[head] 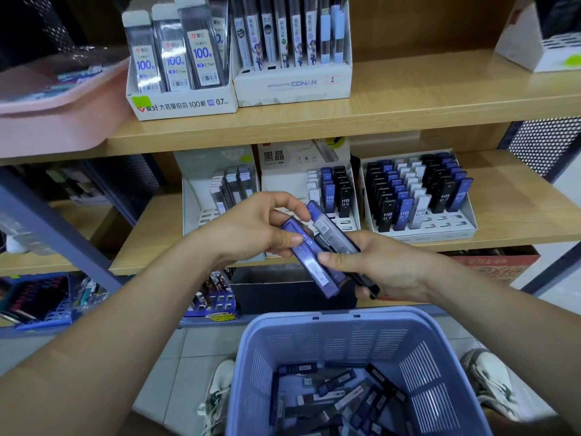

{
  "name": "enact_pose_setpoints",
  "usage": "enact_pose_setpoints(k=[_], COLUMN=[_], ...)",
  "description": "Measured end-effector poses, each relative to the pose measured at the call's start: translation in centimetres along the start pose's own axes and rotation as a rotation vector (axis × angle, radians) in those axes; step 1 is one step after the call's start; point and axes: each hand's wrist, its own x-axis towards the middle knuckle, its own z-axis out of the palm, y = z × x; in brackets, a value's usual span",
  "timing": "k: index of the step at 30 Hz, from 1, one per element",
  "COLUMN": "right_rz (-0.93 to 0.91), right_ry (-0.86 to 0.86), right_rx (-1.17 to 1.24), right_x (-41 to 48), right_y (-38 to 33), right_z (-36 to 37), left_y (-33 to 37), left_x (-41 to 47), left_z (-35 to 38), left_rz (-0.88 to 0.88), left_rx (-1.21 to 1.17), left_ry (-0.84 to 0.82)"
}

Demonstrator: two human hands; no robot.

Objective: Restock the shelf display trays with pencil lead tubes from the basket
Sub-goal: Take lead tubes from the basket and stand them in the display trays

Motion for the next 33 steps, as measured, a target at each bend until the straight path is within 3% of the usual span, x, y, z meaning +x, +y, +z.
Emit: enact_pose_setpoints(k=[9, 14, 19, 25, 33], right_rz=[-0.001, 0.008, -0.061, -0.064, -0.047], right_ry=[0.066, 0.15, 0.232, 0.301, 0.215], right_rx=[0.369, 0.475, 0.619, 0.609, 0.532], right_x=[0.1, 0.7, 1.1, 1.7, 1.8], right_y=[-0.3, -0.2, -0.7, -0.7, -0.5], right_z=[0.7, 1.0, 0.5, 0.5, 1.4], left_y=[0.5, 0.9, 0.8, 0.3, 0.1], left_x=[0.7, 0.3, -0.6, -1.0, -0.9], left_z=[-0.6, -1.0, -2.2, -2.5, -2.3], left_rz=[0.098, 0.083, -0.026, 0.021, 0.06], left_rx=[-0.106, -0.152, 0.126, 0.122, 0.067], left_ry=[0.376, 0.371, 0.301, 0.215, 0.394])
